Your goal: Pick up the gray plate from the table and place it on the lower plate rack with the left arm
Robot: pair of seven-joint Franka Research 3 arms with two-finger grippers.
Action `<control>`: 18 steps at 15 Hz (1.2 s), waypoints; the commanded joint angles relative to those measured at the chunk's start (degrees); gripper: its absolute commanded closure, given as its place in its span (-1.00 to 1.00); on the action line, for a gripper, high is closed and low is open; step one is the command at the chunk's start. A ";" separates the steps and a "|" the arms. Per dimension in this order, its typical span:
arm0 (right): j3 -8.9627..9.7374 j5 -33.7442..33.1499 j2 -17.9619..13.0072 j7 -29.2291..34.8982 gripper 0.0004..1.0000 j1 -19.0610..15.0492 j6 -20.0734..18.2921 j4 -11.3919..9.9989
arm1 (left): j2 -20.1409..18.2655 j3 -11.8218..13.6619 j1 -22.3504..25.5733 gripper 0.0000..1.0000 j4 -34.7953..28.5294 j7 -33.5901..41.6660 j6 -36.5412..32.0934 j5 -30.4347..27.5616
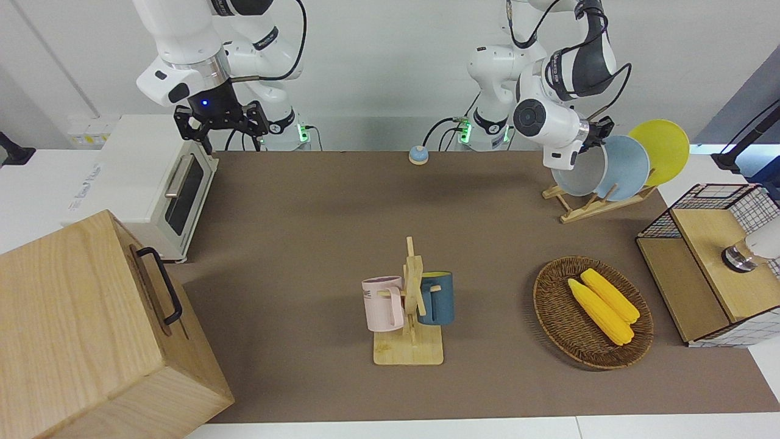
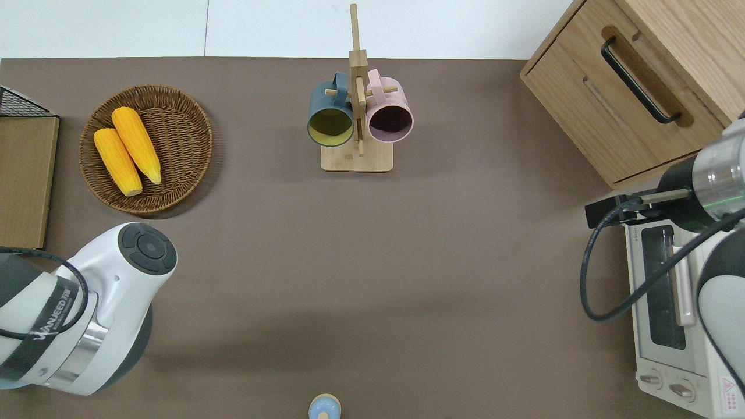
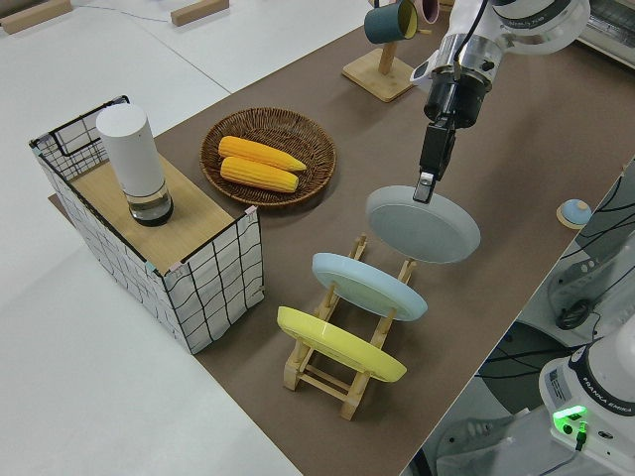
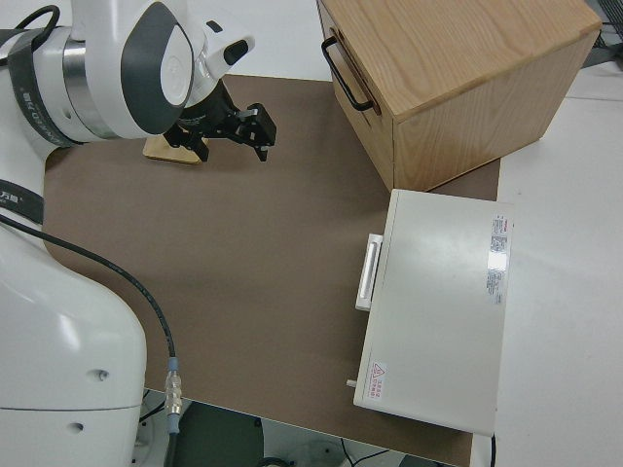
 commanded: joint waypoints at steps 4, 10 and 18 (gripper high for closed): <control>1.09 -0.09 -0.07 0.75 -0.97 -1.18 -0.90 0.54 | 2.28 0.28 -0.92 1.00 -1.66 -5.51 1.31 2.18; 1.09 -0.09 -0.15 0.75 -0.97 -1.18 -0.81 0.54 | 3.95 0.28 -0.84 1.00 -1.84 -7.28 2.90 2.10; 1.09 -0.09 -0.07 0.75 -0.97 -1.18 -0.90 0.54 | 5.36 0.28 -0.84 -0.99 -1.75 -7.36 2.72 2.80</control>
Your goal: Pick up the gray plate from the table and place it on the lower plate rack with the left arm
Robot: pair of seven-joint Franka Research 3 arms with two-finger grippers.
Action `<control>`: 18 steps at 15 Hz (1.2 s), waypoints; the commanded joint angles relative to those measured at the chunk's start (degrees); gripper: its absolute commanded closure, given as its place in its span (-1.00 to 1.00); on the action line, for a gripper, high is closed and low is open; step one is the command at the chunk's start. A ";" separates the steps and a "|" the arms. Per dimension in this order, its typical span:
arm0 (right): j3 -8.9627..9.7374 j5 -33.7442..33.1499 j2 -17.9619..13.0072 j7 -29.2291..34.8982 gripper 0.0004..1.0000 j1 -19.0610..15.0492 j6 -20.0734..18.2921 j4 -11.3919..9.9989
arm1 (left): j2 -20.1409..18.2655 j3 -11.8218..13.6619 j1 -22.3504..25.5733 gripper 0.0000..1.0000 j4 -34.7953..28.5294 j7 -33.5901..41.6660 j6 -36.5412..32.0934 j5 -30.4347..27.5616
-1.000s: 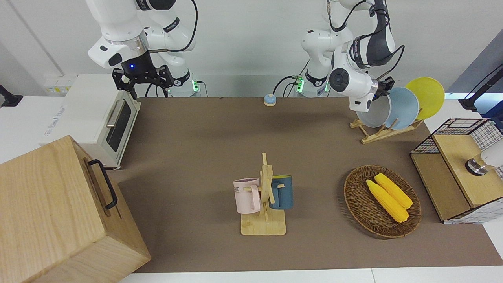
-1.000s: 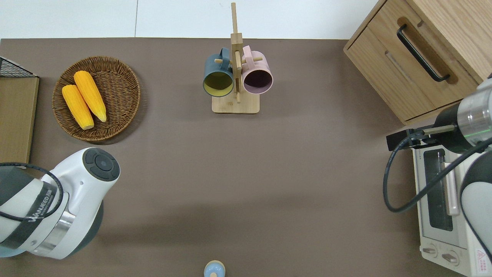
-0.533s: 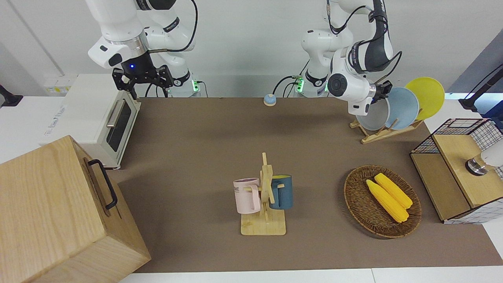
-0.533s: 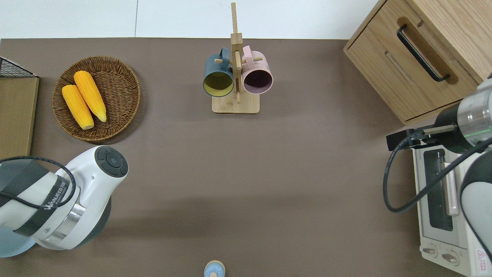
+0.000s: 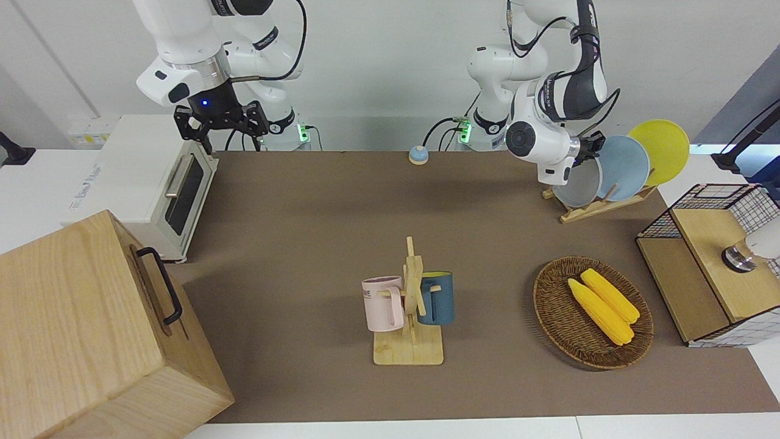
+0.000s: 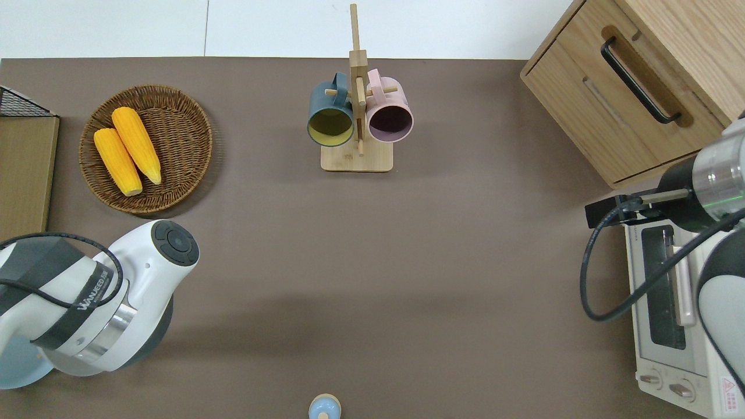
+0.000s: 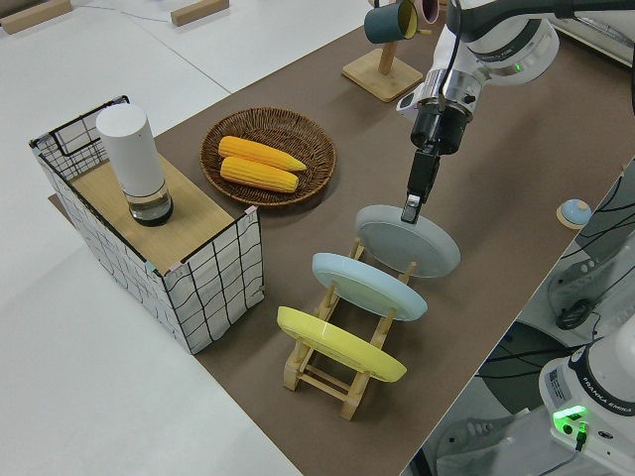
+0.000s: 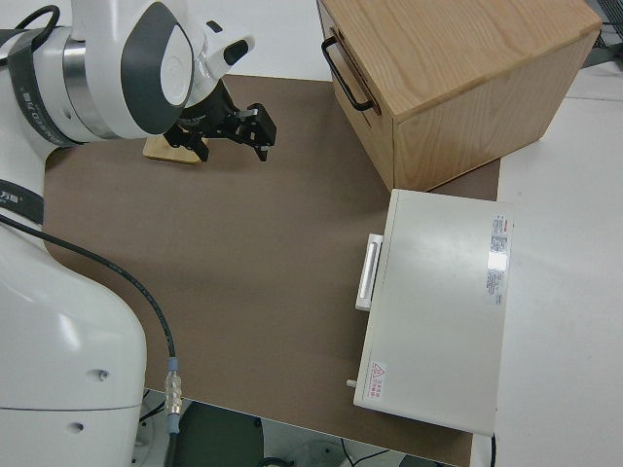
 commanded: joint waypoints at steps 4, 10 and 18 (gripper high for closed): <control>1.09 -0.09 -0.15 0.75 -0.97 -1.18 -0.90 0.54 | -0.43 0.11 -0.66 -1.00 1.05 -0.90 0.67 0.93; 1.09 -0.09 -0.15 0.75 -0.97 -1.18 -0.90 0.54 | -0.96 0.29 -0.49 -1.00 15.89 4.81 0.41 -15.56; 1.09 -0.09 -0.15 0.75 -0.97 -1.18 -0.81 0.54 | -1.05 2.83 0.57 -1.00 31.02 12.46 0.05 -38.41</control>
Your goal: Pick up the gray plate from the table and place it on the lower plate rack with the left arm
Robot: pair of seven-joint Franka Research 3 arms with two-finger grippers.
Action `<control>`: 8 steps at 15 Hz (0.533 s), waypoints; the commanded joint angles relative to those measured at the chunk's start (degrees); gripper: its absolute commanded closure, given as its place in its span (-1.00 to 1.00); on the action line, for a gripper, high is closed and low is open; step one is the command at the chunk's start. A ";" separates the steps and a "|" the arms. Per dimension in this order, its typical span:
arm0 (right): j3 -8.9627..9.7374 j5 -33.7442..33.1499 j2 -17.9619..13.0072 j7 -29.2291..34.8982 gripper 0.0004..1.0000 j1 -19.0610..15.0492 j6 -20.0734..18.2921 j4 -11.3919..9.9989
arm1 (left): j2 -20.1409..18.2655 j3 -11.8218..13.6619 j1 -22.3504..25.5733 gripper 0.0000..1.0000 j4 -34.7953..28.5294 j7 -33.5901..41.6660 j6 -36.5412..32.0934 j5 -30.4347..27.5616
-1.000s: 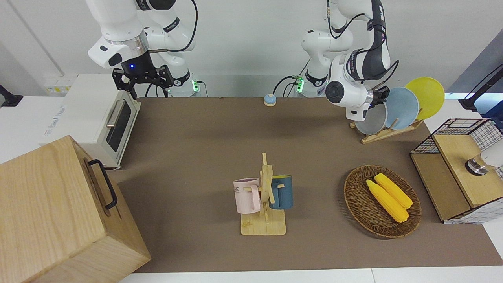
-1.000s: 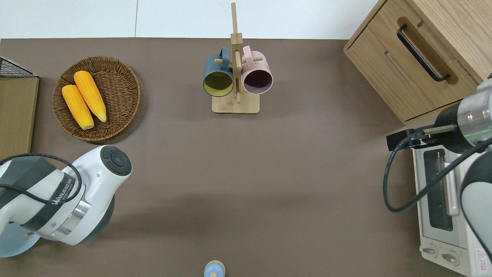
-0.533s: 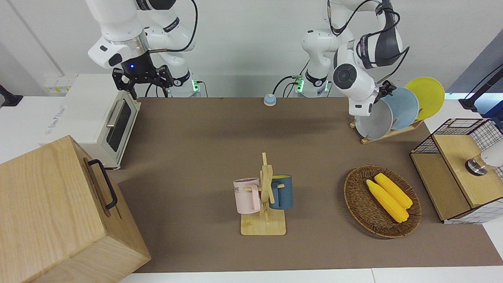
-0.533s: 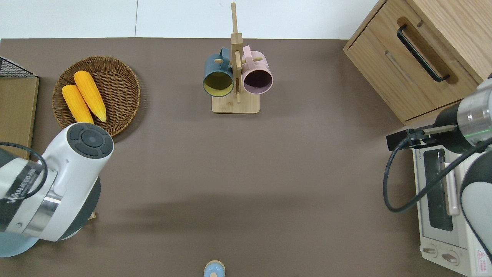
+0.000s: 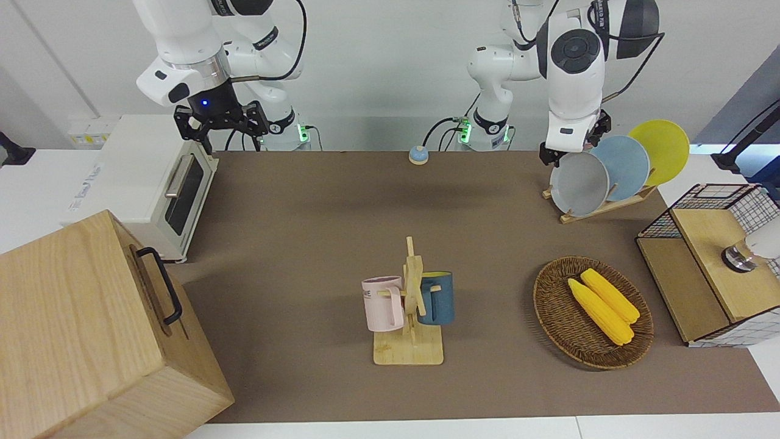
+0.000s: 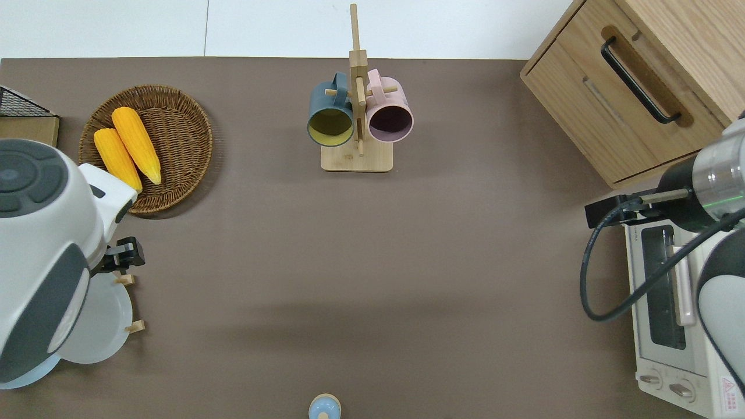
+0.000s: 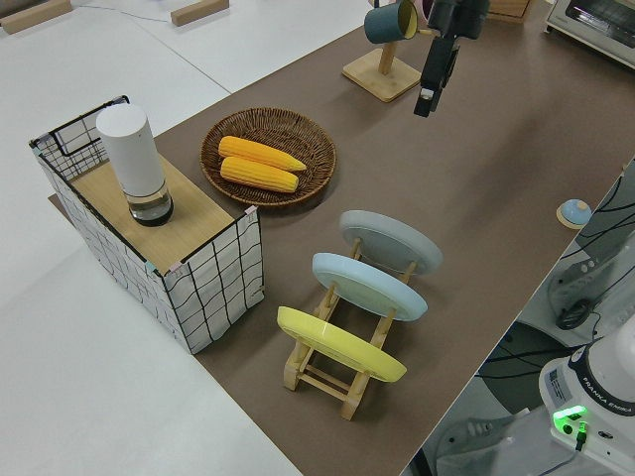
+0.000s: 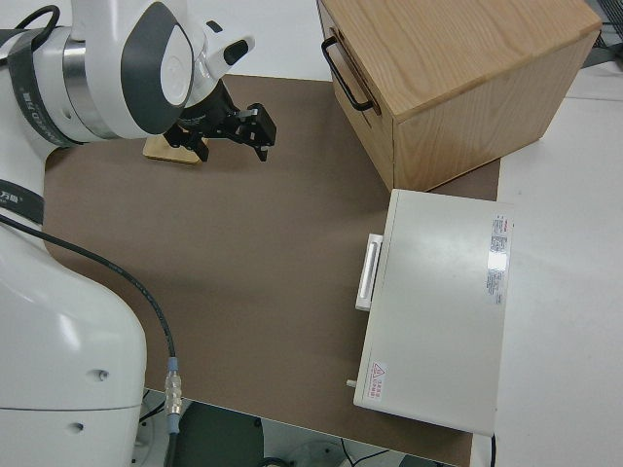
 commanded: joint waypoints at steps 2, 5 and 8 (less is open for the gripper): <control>1.08 -0.09 -0.15 0.75 -0.97 -1.18 -0.89 0.54 | 0.29 4.63 0.38 -1.00 8.78 6.89 -0.47 -15.06; 1.08 -0.09 -0.15 0.75 -0.97 -1.18 -0.89 0.54 | 0.11 4.90 0.29 -1.00 9.67 17.43 -0.56 -17.10; 1.08 -0.09 -0.15 0.75 -0.97 -1.18 -0.89 0.54 | 0.11 4.90 0.29 -0.99 9.67 23.50 -0.47 -18.95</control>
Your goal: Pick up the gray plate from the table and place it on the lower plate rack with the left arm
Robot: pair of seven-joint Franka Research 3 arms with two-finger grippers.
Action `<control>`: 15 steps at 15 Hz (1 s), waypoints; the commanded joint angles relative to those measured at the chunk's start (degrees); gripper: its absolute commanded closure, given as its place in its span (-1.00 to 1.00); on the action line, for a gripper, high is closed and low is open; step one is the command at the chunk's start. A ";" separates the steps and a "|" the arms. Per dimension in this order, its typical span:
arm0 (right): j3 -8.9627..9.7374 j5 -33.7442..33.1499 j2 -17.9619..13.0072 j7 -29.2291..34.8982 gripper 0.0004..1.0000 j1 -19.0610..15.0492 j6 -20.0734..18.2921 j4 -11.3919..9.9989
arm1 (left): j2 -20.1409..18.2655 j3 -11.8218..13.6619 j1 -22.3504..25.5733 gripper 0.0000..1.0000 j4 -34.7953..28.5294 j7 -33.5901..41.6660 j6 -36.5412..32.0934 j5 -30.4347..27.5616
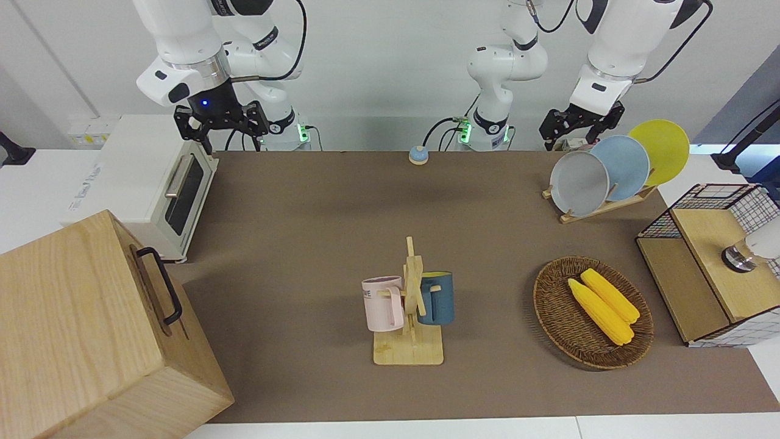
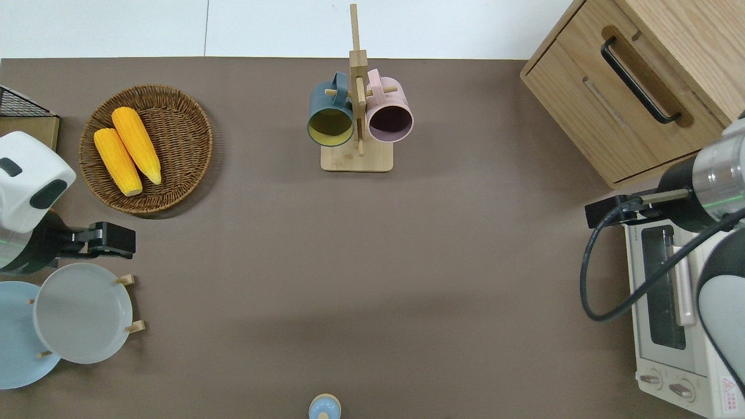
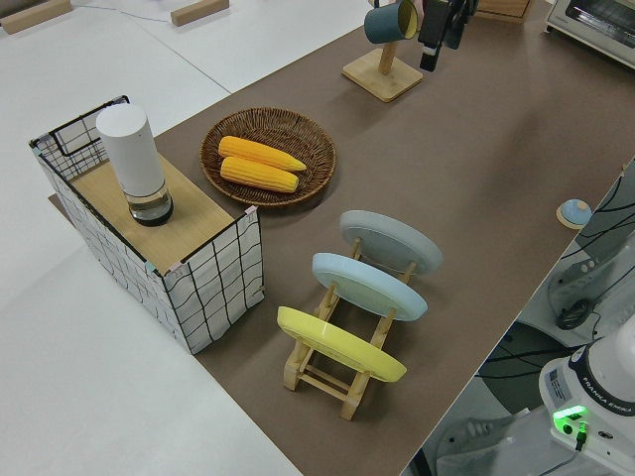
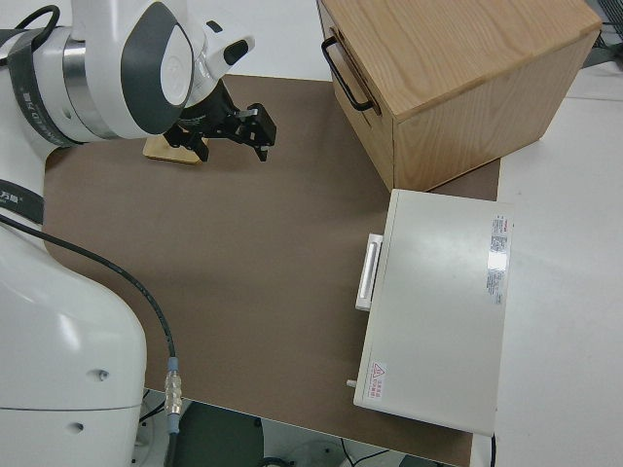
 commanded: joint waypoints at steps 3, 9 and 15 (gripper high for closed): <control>1.08 -0.09 -0.15 0.75 -0.97 -1.18 -0.89 0.54 | 0.30 -0.09 0.13 -0.99 1.22 15.39 -0.42 -2.74; 1.08 -0.09 -0.07 0.75 -0.97 -1.18 -0.89 0.54 | 0.30 0.00 0.22 -1.00 1.48 15.14 -0.50 -3.01; 1.08 -0.09 -0.15 0.75 -0.97 -1.18 -0.89 0.54 | 0.30 -0.87 0.04 -1.00 1.48 15.32 -0.50 -2.40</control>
